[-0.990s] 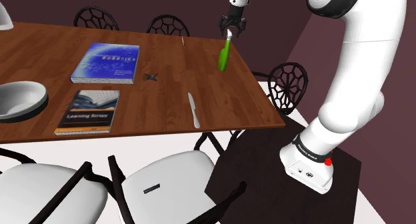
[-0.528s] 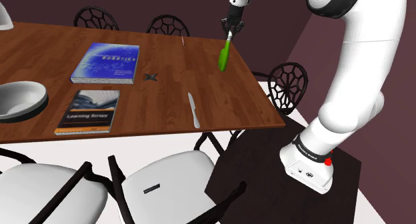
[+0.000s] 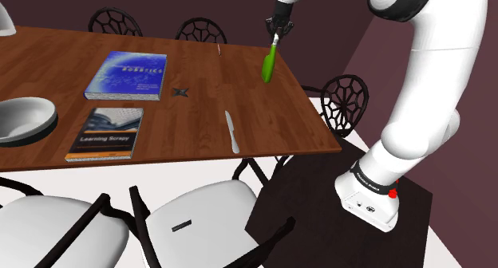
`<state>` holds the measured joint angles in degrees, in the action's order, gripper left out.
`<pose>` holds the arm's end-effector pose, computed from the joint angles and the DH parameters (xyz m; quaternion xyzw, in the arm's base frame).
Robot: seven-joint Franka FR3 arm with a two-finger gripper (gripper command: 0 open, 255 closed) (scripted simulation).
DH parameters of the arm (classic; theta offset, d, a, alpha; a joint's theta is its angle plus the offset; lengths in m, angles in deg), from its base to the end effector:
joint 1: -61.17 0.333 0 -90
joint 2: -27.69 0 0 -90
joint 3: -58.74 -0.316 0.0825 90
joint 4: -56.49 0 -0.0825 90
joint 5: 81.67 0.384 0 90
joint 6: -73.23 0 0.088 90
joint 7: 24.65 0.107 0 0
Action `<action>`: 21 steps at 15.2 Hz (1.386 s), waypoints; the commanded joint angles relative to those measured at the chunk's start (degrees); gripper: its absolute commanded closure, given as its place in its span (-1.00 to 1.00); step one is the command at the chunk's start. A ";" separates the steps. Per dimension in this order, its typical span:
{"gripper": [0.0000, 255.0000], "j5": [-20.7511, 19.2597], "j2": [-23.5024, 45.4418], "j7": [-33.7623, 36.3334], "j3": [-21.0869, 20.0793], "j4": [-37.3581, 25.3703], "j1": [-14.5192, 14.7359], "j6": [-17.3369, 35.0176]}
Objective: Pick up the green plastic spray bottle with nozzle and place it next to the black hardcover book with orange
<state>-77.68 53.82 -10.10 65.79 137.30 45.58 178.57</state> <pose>0.6437 -0.2469 0.4398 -0.9465 0.3224 0.0118 0.0072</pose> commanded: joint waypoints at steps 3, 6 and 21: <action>1.00 -0.06 -0.36 0.03 0.06 -2.41 -0.10 -2.77; 1.00 -0.09 -0.41 0.10 0.08 -4.65 -0.17 -5.06; 1.00 -1.73 -10.26 9.15 -2.40 4.84 6.58 -5.14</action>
<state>-79.20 44.99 -2.28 63.79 140.03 51.24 172.71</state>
